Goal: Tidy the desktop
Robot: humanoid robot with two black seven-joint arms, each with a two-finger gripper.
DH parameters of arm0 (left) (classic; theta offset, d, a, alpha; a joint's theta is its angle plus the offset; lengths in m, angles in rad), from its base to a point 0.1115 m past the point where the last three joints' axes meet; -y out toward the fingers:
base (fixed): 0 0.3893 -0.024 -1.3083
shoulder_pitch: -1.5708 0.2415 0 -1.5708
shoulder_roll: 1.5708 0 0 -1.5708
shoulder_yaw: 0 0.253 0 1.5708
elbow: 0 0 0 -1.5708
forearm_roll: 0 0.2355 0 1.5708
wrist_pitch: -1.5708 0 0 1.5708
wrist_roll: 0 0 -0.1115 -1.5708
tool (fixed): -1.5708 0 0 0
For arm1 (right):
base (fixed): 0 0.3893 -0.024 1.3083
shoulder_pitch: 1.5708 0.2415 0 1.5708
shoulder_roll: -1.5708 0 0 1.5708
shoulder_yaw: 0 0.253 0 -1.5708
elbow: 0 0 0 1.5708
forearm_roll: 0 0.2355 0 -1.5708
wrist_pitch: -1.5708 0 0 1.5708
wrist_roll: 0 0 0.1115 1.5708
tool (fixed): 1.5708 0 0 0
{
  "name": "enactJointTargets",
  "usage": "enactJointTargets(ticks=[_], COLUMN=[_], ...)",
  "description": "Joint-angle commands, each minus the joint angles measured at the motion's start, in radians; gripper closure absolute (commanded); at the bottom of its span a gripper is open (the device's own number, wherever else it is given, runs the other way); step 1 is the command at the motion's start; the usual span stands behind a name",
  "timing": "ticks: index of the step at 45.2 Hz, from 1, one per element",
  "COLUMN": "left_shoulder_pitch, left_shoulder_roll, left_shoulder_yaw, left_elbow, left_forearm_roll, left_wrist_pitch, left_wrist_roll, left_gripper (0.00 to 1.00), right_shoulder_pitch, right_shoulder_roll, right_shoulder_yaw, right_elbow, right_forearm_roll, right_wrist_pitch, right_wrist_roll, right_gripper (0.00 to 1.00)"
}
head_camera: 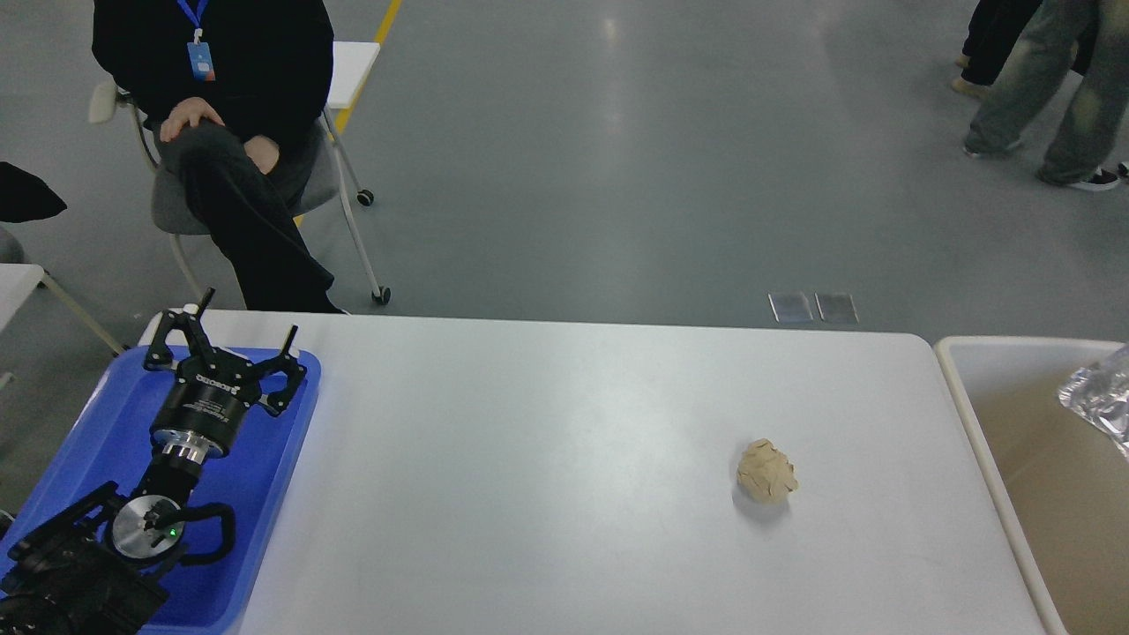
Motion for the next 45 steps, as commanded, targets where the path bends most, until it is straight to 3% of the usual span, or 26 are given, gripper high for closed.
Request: enactJointTargets(ticks=[1,14,39,45], left_shoulder_pitch=[0.0,0.0,0.0,0.0], left_shoulder_roll=[0.0,0.0,0.0,0.0], left_shoulder_yaw=[0.0,0.0,0.0,0.0], left_elbow=[0.0,0.0,0.0,0.0], left_forearm_roll=[0.001,0.001,-0.001,0.001], left_wrist_pitch=[0.0,0.0,0.0,0.0], left_wrist_roll=[0.0,0.0,0.0,-0.001], left_gripper=[0.01,0.01,0.01,0.01], right_shoulder_pitch=[-0.179,-0.261,-0.274,-0.27], right_shoulder_roll=[0.182,0.246,0.248,0.242], right_shoulder_yaw=[0.087,0.193,0.221,0.238], right_elbow=[-0.249,-0.316,-0.312,-0.312], right_forearm_roll=[0.03,0.029,0.012,0.01], right_wrist_pitch=[-0.096,-0.1,-0.1,-0.1], right_wrist_roll=[0.0,0.002,0.0,0.0], right_gripper=[1.0,1.0,0.99,0.6])
